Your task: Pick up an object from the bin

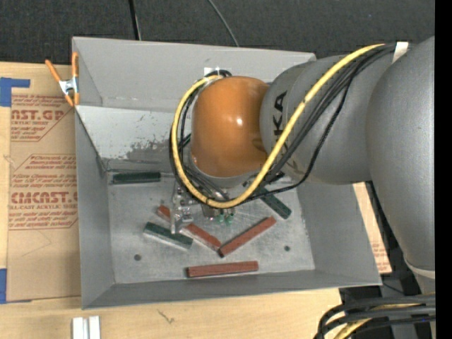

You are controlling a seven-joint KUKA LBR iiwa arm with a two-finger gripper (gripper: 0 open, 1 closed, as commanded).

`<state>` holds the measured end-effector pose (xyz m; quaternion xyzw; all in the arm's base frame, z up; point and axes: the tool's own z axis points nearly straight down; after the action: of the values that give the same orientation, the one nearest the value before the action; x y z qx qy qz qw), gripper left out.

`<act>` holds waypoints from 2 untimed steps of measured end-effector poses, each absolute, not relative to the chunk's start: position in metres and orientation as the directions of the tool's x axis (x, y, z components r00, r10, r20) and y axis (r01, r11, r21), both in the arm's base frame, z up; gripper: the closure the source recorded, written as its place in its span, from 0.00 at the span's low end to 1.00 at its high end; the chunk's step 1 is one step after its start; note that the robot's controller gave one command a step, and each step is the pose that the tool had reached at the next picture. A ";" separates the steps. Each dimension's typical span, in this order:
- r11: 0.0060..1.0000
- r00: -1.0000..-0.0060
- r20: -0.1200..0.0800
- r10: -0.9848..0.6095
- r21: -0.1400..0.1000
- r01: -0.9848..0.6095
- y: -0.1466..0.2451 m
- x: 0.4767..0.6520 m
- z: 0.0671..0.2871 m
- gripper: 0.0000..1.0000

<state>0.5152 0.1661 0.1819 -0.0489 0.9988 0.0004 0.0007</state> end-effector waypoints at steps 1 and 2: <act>0.995 -0.995 -0.001 -0.098 0.001 -0.098 0.166 0.515 0.182 0.00; 0.995 -0.995 -0.001 -0.098 0.001 -0.098 0.166 0.515 0.182 0.00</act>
Offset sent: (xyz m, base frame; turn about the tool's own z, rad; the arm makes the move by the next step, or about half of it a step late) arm 0.0000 0.0000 0.0000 0.0000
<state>0.5152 0.1661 0.1818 -0.0489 0.9988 0.0006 0.0006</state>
